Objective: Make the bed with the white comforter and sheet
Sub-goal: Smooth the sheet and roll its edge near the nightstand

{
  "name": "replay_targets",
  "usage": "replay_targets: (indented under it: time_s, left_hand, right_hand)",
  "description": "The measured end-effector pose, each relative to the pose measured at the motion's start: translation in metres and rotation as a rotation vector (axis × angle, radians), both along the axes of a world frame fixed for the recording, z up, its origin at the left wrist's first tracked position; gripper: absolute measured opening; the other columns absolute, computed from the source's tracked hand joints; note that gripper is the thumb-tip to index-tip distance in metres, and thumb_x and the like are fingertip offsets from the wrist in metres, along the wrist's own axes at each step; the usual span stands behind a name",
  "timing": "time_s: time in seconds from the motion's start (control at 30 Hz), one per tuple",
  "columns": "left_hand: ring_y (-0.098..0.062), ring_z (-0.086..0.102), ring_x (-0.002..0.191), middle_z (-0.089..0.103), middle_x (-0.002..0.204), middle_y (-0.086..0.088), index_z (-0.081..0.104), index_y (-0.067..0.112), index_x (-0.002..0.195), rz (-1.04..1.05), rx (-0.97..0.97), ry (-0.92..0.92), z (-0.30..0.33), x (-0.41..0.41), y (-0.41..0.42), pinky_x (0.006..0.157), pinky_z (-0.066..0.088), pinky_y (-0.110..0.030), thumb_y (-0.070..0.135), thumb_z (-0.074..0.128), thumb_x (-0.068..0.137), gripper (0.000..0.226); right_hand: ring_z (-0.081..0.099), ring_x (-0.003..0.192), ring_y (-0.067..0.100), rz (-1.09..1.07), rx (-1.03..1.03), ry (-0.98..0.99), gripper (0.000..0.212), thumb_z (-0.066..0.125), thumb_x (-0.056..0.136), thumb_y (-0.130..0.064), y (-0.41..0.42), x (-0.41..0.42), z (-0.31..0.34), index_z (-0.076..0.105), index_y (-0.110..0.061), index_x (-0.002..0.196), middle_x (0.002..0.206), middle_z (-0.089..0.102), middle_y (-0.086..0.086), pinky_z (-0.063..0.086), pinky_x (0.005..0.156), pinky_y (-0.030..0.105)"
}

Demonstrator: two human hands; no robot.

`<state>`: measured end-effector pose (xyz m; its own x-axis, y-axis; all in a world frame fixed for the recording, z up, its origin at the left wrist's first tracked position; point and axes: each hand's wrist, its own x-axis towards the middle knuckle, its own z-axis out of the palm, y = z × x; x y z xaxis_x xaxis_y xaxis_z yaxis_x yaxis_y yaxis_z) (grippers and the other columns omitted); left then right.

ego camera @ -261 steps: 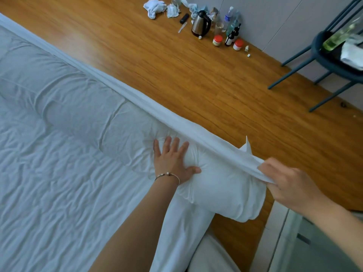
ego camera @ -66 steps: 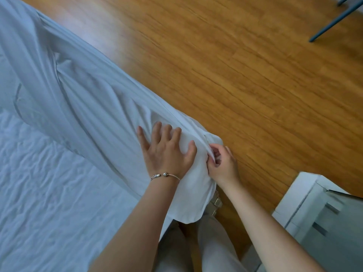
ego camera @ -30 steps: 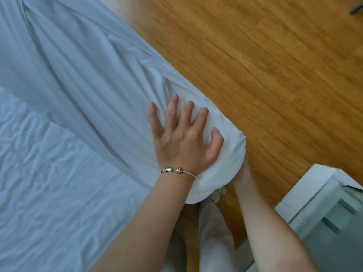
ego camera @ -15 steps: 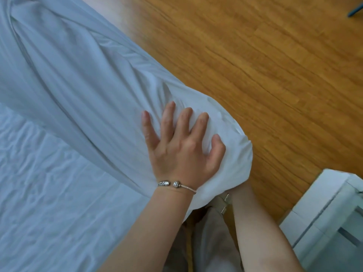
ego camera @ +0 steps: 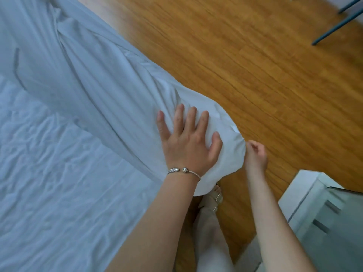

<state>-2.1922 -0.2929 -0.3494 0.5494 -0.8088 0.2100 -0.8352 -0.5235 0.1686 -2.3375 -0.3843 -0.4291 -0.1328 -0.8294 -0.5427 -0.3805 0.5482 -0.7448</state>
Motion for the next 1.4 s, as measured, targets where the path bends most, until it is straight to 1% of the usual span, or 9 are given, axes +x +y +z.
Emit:
replay_targets:
  time_s: [0.1,0.23,0.3,0.43,0.57,0.8,1.1,1.27,1.4]
  left_hand:
    - [-0.024,0.038,0.135,0.047,0.143,-0.014,0.052,0.004,0.135,-0.010,-0.049,0.116,0.009,0.010,0.013,0.117,0.011,-0.048,0.033,0.038,0.094,0.052]
    - [-0.028,0.038,0.132,0.041,0.145,-0.023,0.046,-0.007,0.134,-0.103,-0.098,0.189,0.014,0.040,0.045,0.111,0.033,-0.036,0.017,0.034,0.092,0.050]
    - [-0.023,0.033,0.137,0.039,0.149,-0.017,0.043,0.002,0.140,-0.208,-0.007,0.127,0.012,0.061,0.070,0.110,0.038,-0.044,0.018,0.034,0.094,0.050]
    - [-0.017,0.007,0.149,0.011,0.161,0.004,0.015,0.033,0.153,-0.244,0.164,0.006,0.012,0.106,0.109,0.117,0.002,-0.052,0.051,0.022,0.100,0.057]
    - [-0.014,-0.004,0.149,-0.002,0.161,-0.002,0.002,0.014,0.153,-0.216,0.063,0.225,0.012,0.126,0.124,0.121,-0.001,-0.034,0.049,0.027,0.100,0.068]
    - [-0.021,0.048,0.126,0.060,0.131,-0.008,0.063,0.008,0.121,-0.511,-0.079,-0.024,0.027,0.201,0.131,0.093,0.035,-0.034,0.012,0.043,0.087,0.040]
    - [-0.026,0.052,0.108,0.062,0.097,-0.004,0.063,0.013,0.099,-0.753,0.046,-0.232,0.058,0.316,0.090,0.111,0.026,-0.043,0.044,0.049,0.086,0.036]
    - [-0.025,0.056,0.067,0.055,0.076,-0.004,0.046,0.014,0.090,-0.933,-0.095,-0.291,0.068,0.324,0.103,0.065,0.048,-0.035,0.028,0.051,0.093,0.016]
    - [-0.025,0.057,0.070,0.057,0.078,-0.005,0.044,0.014,0.090,-0.960,-0.167,-0.235,0.076,0.335,0.130,0.063,0.050,-0.035,0.025,0.051,0.097,0.015]
  right_hand:
    - [0.058,0.095,0.007,0.291,-0.385,-0.080,0.017,0.054,0.092,-0.033,0.017,0.034,0.076,0.065,-0.030,0.105,0.105,0.064,-0.009,0.044,0.080,0.022]
    - [0.026,0.143,0.013,0.980,-0.635,0.380,0.052,0.024,0.096,-0.059,0.066,0.087,0.098,0.035,-0.045,0.145,0.153,0.035,-0.012,0.018,0.116,0.038]
    - [0.012,0.148,0.013,1.002,-0.557,0.471,0.053,0.019,0.095,-0.063,0.078,0.095,0.095,0.022,-0.052,0.147,0.159,0.022,-0.016,0.008,0.119,0.043]
    - [0.009,0.149,0.017,0.911,-0.476,0.589,0.046,0.027,0.101,-0.049,0.088,0.112,0.106,0.029,-0.044,0.147,0.160,0.021,-0.012,0.006,0.120,0.047]
    - [-0.003,0.150,0.021,1.031,-0.436,0.682,0.054,0.022,0.099,-0.058,0.105,0.151,0.124,0.008,-0.050,0.150,0.163,0.003,-0.014,-0.005,0.117,0.051]
    - [0.005,0.150,0.023,1.304,-0.450,0.606,0.050,0.029,0.099,-0.057,0.075,0.219,0.146,0.019,-0.054,0.148,0.163,0.010,-0.013,0.008,0.120,0.045]
    - [0.007,0.150,0.018,1.317,-0.378,0.738,0.055,0.033,0.098,-0.056,0.077,0.239,0.167,0.023,-0.043,0.151,0.162,0.012,-0.014,0.010,0.121,0.042]
    - [-0.006,0.150,0.012,1.429,-0.432,0.676,0.061,0.034,0.098,-0.058,0.092,0.256,0.158,0.000,-0.053,0.149,0.161,-0.012,-0.021,0.006,0.118,0.053]
    - [-0.006,0.150,0.012,1.460,-0.401,0.718,0.055,0.028,0.102,-0.053,0.090,0.265,0.152,-0.003,-0.058,0.146,0.160,-0.013,-0.021,0.007,0.117,0.057]
